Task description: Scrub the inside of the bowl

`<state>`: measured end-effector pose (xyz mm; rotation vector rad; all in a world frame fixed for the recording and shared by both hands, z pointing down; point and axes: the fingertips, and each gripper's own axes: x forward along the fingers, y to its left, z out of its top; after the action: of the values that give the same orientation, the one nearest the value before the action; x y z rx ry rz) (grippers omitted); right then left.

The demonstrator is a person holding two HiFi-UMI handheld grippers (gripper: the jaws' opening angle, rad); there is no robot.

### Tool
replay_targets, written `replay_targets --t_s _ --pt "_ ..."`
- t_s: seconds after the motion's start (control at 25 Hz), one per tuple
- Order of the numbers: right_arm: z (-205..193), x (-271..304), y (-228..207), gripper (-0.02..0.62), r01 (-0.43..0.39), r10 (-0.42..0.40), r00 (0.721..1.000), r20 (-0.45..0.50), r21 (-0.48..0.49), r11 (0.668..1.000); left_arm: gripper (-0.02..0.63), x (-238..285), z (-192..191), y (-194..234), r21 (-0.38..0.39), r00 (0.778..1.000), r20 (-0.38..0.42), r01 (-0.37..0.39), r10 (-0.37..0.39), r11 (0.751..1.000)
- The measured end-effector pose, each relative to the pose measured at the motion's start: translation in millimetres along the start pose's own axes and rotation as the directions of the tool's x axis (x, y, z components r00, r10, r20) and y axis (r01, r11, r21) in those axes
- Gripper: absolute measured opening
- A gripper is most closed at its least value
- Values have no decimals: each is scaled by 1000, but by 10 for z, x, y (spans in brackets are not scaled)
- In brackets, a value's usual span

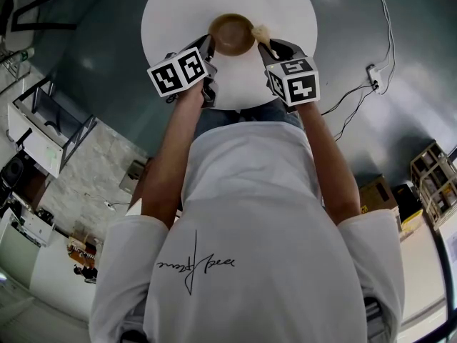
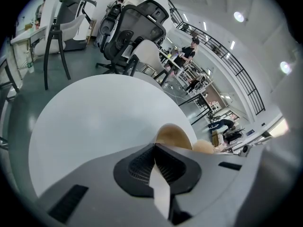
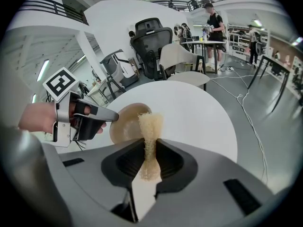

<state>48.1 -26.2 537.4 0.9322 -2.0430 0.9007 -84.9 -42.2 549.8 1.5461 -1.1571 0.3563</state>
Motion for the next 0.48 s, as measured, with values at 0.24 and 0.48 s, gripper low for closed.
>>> replay_targets --t_s 0.24,0.48 --pt "-46 -25 33 84 -4 5 1000 -10 2 1000 11 3 7 -17 -4 1000 1 5 -5 1000" --pt "-95 -23 72 84 0 1 1000 -16 5 1000 11 11 1 -7 -17 1000 -1 13 -13 1000"
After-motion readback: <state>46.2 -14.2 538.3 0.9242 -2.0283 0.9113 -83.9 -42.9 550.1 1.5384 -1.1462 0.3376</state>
